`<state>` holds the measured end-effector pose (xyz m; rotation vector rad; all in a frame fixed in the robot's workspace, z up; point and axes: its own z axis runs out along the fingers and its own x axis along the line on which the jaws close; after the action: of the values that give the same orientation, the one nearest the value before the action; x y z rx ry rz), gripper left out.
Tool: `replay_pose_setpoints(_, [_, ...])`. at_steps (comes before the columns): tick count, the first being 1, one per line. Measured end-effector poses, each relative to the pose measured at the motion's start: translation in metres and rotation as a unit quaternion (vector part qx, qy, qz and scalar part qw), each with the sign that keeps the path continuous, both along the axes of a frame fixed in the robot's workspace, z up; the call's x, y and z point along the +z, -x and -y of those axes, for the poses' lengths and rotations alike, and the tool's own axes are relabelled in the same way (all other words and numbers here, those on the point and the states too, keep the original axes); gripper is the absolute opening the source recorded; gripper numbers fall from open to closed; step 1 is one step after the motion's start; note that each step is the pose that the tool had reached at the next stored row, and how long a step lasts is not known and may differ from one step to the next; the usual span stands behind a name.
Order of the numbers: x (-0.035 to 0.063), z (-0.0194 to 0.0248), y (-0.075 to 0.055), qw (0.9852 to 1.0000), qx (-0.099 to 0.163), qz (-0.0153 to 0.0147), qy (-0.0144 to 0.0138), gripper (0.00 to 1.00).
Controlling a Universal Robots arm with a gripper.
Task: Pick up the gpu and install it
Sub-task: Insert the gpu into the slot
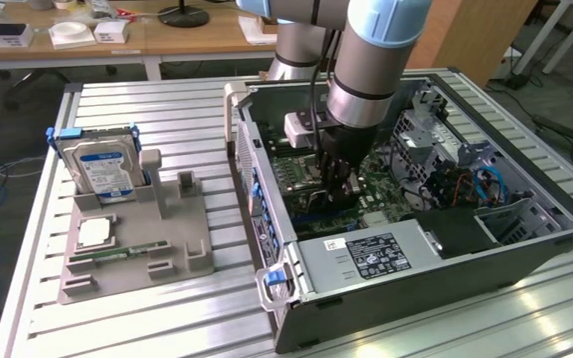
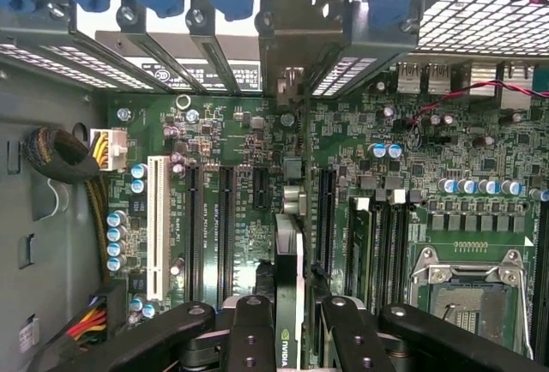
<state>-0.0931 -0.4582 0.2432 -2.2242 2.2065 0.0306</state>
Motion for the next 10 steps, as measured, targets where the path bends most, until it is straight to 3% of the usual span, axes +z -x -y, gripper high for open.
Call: replay_pose_setpoints(10, [0.0018,-0.0002,0.0001,1.0000,0.000,0.0002,-0.0007,0.26])
